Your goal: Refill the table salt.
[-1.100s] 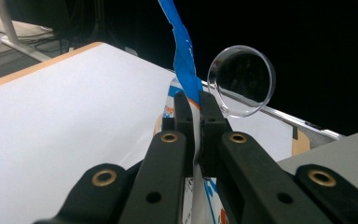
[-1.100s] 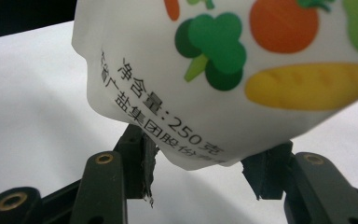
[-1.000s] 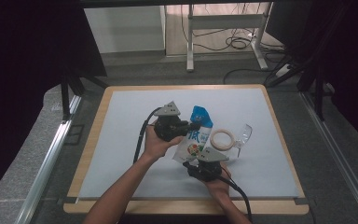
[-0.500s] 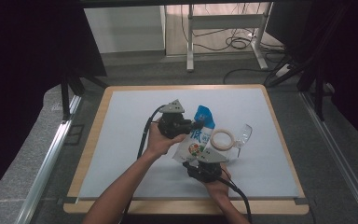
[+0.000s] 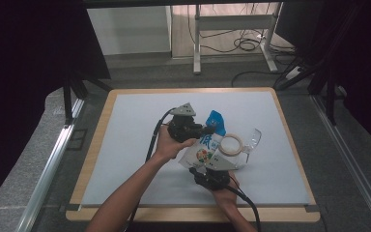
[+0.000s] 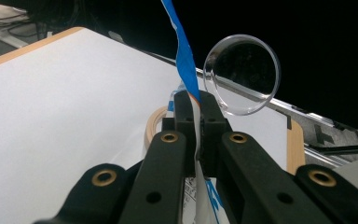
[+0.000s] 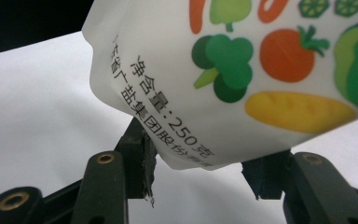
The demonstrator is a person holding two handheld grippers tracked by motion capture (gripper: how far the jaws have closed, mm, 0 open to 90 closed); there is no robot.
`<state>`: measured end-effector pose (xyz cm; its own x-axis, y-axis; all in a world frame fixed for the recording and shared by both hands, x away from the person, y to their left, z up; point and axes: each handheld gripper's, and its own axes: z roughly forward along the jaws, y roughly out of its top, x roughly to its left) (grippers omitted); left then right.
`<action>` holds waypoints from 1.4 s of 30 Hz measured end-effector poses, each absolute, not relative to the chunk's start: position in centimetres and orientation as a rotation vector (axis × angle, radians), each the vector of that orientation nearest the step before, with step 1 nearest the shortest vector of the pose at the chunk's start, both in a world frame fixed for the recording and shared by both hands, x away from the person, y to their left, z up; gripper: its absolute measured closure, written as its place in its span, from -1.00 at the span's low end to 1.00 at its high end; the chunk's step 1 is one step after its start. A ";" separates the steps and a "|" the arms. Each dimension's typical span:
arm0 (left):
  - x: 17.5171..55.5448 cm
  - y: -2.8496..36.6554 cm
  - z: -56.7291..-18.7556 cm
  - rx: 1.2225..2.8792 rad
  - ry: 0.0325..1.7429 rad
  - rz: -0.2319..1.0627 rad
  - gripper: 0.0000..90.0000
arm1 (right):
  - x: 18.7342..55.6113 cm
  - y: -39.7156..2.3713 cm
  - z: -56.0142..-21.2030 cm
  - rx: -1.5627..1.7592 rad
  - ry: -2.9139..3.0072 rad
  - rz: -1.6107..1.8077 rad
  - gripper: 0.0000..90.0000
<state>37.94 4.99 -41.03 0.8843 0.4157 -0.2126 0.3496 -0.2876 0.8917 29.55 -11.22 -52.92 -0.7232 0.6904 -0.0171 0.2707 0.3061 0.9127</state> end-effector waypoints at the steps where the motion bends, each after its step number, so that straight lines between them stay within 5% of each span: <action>1: 37.9 5.0 -41.0 1.900 0.566 0.072 1.00 | 29.5 -11.2 -52.9 0.857 2.170 1.396 0.13; 42: 39.6 3.2 -41.3 1.956 0.543 -0.003 0.99 | 29.1 -11.1 -52.9 0.896 2.119 1.435 0.15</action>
